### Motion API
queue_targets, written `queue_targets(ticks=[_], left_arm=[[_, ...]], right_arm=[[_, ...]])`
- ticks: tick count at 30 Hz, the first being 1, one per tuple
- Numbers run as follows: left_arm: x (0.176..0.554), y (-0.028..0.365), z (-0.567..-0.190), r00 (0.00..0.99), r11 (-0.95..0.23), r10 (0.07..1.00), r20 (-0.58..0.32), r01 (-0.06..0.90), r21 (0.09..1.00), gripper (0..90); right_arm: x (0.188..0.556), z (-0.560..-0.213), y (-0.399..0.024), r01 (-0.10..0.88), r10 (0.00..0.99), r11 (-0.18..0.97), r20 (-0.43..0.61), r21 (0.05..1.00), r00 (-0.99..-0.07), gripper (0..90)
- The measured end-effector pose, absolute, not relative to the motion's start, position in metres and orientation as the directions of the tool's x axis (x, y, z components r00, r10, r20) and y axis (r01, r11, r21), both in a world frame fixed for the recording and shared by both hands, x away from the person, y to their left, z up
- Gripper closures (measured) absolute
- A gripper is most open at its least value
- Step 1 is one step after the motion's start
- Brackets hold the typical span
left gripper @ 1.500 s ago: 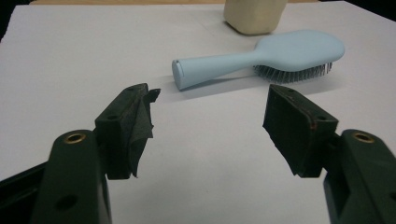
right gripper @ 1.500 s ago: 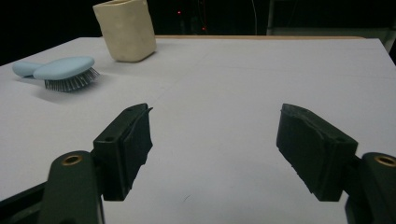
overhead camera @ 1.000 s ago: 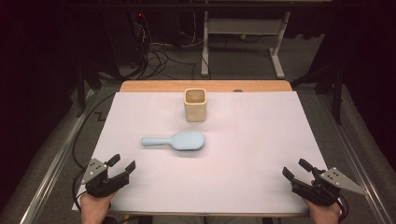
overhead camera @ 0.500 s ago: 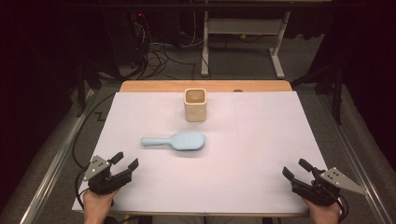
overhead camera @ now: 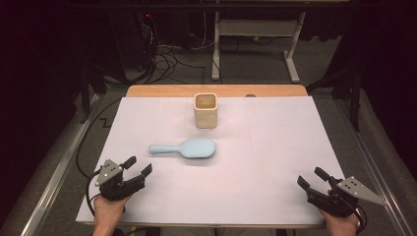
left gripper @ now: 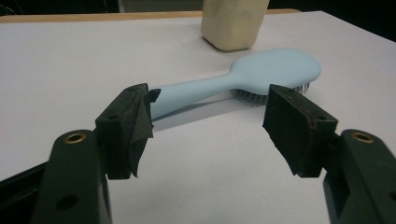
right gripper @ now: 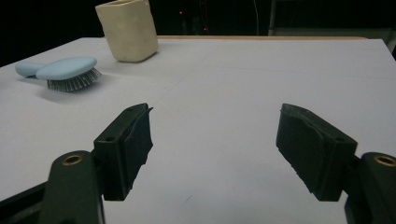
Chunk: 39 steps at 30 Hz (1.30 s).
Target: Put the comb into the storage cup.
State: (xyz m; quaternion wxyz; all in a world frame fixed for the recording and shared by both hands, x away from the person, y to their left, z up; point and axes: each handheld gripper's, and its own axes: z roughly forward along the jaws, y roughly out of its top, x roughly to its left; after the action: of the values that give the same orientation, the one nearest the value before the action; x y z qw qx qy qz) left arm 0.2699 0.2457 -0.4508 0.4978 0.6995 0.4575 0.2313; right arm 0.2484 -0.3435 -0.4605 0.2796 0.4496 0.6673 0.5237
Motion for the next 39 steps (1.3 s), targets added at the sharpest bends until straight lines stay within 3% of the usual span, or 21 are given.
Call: queue_targets(ticks=[39], left_arm=[[0.317, 0.218, -0.432, 0.498, -0.121, 0.861, -0.1, 0.393, 0.911, 35.0]], right_arm=[[0.249, -0.46, -0.341, 0.311, 0.886, 0.047, 0.104, 0.949, -0.451, 26.9]])
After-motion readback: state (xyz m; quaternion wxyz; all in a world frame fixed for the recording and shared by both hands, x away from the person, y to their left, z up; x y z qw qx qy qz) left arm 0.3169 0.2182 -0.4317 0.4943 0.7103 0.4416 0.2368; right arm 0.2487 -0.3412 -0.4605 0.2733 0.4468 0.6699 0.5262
